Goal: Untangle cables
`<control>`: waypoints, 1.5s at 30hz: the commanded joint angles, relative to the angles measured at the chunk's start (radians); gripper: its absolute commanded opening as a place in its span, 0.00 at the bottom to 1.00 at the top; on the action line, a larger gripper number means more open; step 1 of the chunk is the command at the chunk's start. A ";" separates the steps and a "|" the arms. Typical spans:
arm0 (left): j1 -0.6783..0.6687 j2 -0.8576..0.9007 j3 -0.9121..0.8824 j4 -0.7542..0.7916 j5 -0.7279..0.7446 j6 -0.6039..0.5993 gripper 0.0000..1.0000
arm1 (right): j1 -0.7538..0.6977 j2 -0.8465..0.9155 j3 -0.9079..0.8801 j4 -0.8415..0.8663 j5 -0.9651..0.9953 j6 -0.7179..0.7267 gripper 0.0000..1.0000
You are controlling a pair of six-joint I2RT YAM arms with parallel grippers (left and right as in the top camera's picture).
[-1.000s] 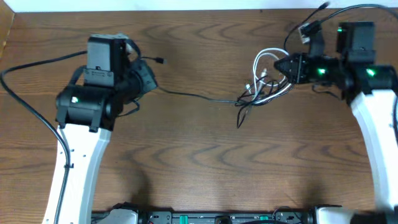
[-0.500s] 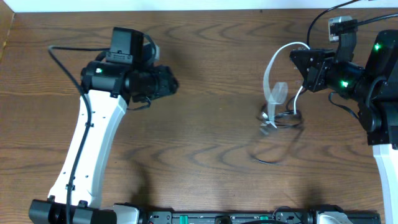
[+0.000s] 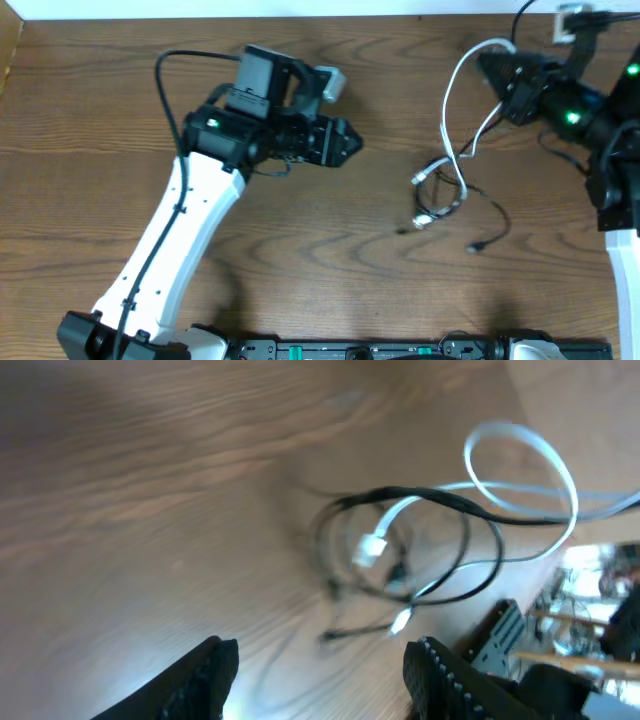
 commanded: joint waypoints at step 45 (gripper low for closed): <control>-0.373 0.339 0.008 0.616 0.263 -0.216 0.44 | -0.161 0.017 0.013 -0.070 -0.073 0.318 0.01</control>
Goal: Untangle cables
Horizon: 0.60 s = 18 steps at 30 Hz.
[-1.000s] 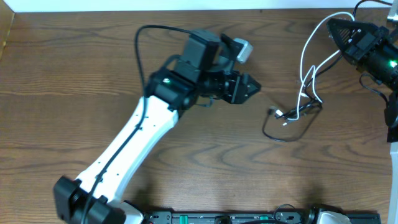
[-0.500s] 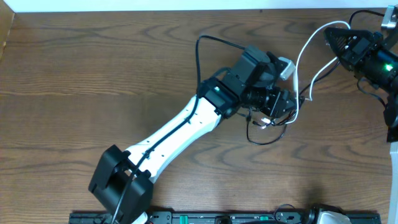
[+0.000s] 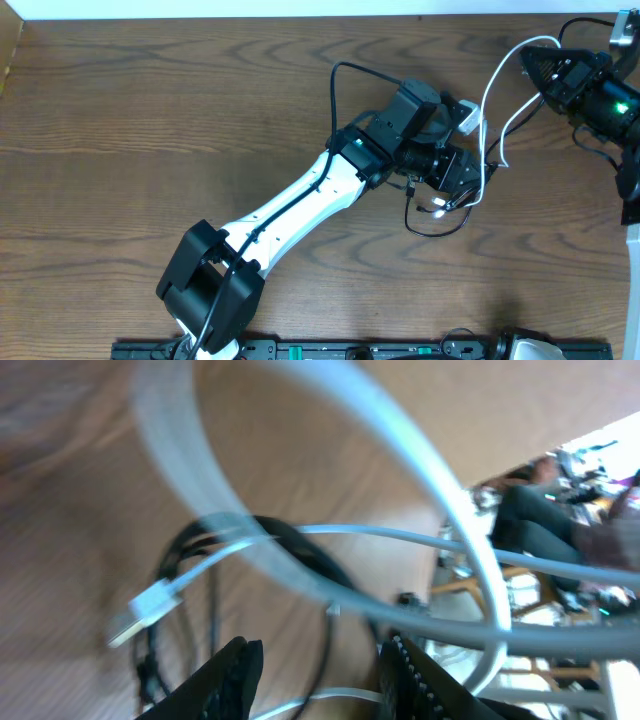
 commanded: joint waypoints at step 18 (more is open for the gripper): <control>-0.065 0.035 0.007 -0.013 -0.179 -0.063 0.32 | -0.003 0.004 0.012 -0.014 0.009 -0.024 0.01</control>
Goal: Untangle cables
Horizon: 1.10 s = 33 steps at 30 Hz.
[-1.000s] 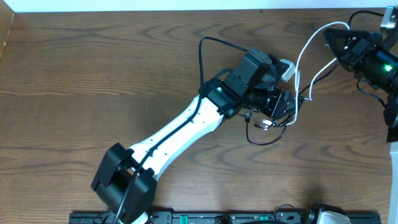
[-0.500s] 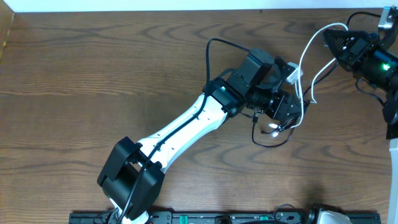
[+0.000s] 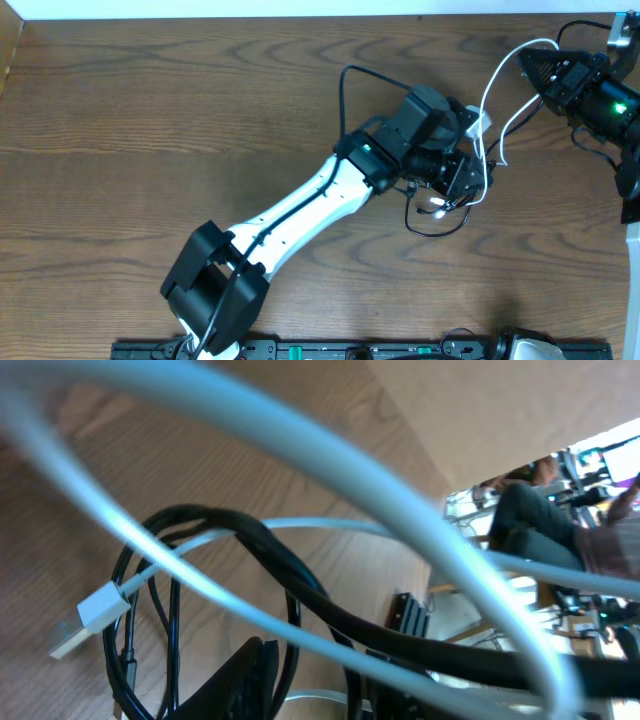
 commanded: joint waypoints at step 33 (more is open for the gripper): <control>0.258 -0.438 0.008 -0.592 -1.107 -0.249 0.07 | -0.071 0.114 0.006 -0.575 1.012 -0.192 0.01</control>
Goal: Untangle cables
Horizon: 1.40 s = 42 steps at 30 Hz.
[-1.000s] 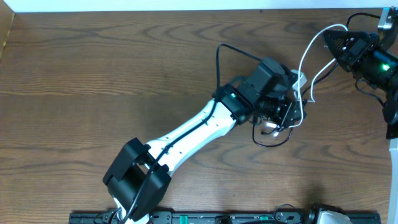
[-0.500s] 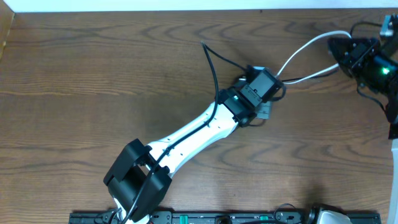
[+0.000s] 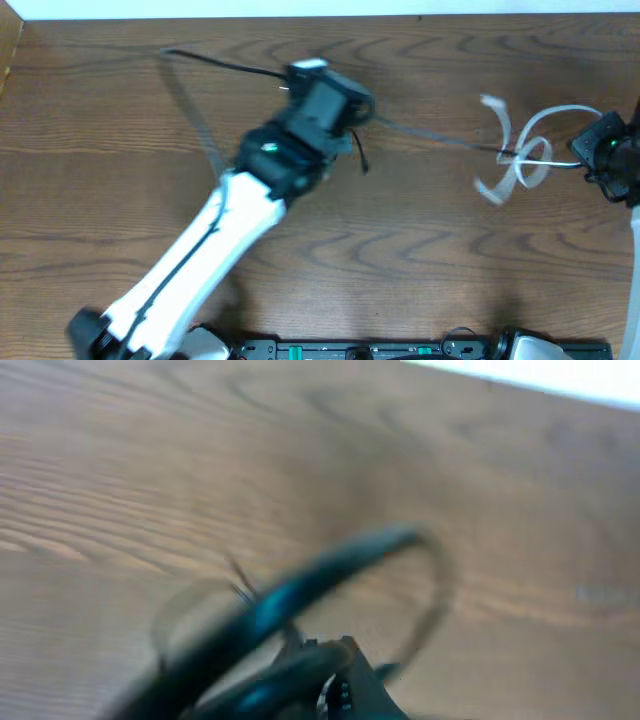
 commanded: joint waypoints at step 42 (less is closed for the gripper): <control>0.267 -0.352 0.007 0.674 0.348 -0.031 0.08 | 0.359 0.370 -0.022 0.114 -0.762 -0.571 0.87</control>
